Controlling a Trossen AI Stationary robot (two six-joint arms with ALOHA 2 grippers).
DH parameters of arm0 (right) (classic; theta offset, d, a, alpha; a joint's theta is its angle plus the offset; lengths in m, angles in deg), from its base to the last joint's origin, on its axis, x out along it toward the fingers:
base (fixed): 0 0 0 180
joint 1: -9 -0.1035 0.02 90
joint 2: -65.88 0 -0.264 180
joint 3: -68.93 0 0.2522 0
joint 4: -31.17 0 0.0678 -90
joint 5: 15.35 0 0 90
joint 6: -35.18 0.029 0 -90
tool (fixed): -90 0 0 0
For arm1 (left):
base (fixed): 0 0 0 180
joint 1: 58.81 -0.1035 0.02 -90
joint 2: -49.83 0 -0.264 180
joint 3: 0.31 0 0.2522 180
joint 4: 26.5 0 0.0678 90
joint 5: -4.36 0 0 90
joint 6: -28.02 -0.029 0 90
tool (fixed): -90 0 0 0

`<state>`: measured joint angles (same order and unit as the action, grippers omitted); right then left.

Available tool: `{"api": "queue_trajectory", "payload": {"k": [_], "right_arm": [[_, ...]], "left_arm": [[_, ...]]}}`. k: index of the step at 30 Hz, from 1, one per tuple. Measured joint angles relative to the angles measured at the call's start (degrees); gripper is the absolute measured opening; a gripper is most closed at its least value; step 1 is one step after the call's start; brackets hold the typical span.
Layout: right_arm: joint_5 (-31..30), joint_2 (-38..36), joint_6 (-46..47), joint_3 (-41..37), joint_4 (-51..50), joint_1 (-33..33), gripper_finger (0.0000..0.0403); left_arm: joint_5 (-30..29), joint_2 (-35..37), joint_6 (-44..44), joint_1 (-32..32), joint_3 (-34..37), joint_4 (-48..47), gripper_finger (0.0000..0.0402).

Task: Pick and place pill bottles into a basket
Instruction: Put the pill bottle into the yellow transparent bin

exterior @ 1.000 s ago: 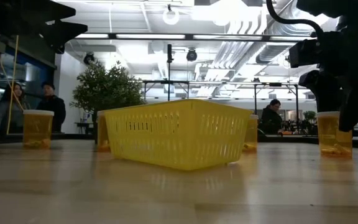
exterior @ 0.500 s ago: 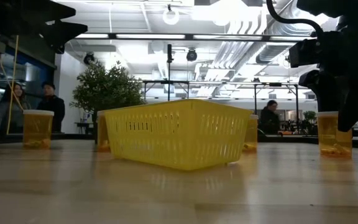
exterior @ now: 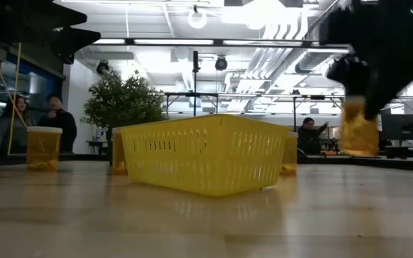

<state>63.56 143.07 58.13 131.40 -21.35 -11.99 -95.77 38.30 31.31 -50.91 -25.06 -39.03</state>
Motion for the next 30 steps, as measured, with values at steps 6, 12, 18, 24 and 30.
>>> {"api": "queue_trajectory", "payload": {"k": [6, 12, 18, 24, 30], "right_arm": [[-1.1, 0.0, -5.78, 5.6, 3.16, 0.0, 0.0201], [-1.01, 0.0, -11.22, 8.12, 8.61, 0.0, 0.0201], [0.25, 0.0, -16.78, 8.24, 14.13, 0.0, 0.0201], [2.77, 0.57, -20.57, 8.24, 19.44, 1.72, 0.0201], [8.48, 4.37, -25.96, 8.24, 24.09, 3.91, 0.0201]], "left_arm": [[0.0, 0.0, 0.0, -0.01, 0.0, -0.11, 0.0276], [0.0, 0.0, 0.02, 0.0, 0.0, -0.11, 0.0276], [0.0, 0.0, 0.02, 0.0, 0.0, -0.11, 0.0276], [0.0, -0.01, 0.02, 0.0, 0.0, -0.11, 0.0276], [0.0, -0.01, 0.02, -0.01, 0.0, -0.11, 0.0276]]}}
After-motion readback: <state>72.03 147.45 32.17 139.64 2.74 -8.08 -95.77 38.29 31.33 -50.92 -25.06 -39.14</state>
